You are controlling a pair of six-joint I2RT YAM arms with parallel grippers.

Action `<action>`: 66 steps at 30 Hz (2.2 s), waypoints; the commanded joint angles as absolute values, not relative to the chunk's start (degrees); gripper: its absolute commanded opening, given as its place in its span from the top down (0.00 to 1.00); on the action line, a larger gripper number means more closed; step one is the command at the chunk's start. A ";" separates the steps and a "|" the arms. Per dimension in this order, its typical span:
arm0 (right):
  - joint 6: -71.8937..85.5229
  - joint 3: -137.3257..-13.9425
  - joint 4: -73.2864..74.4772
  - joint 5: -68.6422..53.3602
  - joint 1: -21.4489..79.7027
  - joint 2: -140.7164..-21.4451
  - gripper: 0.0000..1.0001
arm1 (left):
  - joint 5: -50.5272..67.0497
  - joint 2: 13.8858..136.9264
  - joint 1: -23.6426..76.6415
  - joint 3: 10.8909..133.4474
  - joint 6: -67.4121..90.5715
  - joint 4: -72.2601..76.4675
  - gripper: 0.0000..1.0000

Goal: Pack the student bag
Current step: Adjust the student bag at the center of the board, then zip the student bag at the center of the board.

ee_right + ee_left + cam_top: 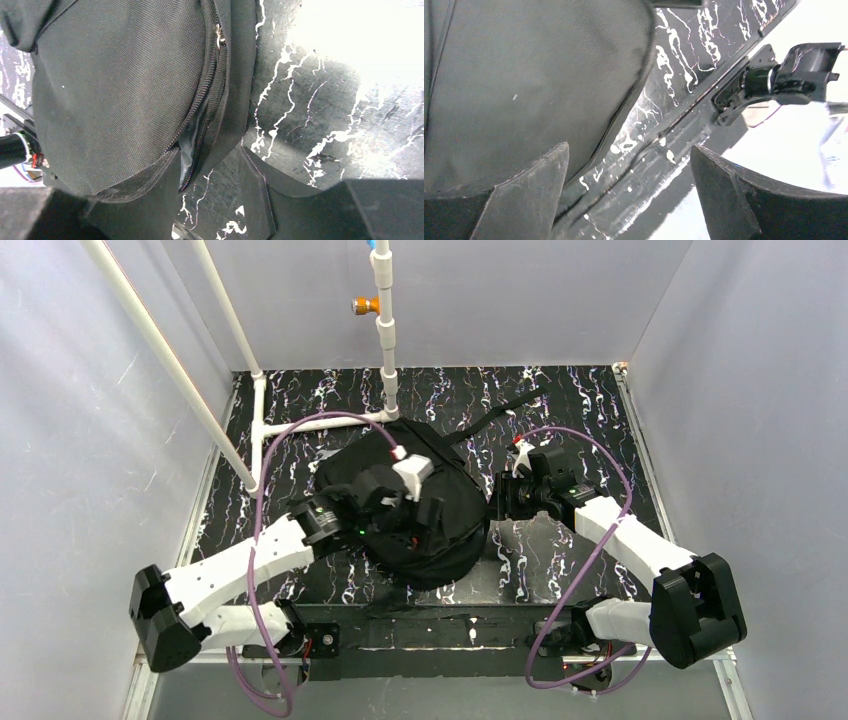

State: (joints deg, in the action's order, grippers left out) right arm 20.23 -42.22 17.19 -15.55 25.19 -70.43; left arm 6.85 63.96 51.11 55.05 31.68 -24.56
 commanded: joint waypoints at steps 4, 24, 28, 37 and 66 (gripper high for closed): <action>30.20 -43.15 6.44 -24.74 25.38 -69.64 0.45 | -12.56 78.37 61.64 62.82 14.42 -17.30 0.18; 24.72 -46.67 14.95 -15.21 27.29 -69.26 0.65 | -23.96 84.91 61.62 68.23 16.19 -21.77 0.88; 25.70 -46.74 12.43 -14.82 29.11 -69.20 0.79 | -21.74 85.93 61.48 69.88 16.76 -22.40 0.90; 24.32 -52.26 20.37 -8.49 31.01 -68.21 0.67 | -18.28 87.99 61.11 71.26 18.22 -23.64 0.93; 27.43 -48.88 20.71 -6.59 32.53 -71.29 0.76 | -13.33 86.22 60.49 68.57 23.23 -23.47 0.97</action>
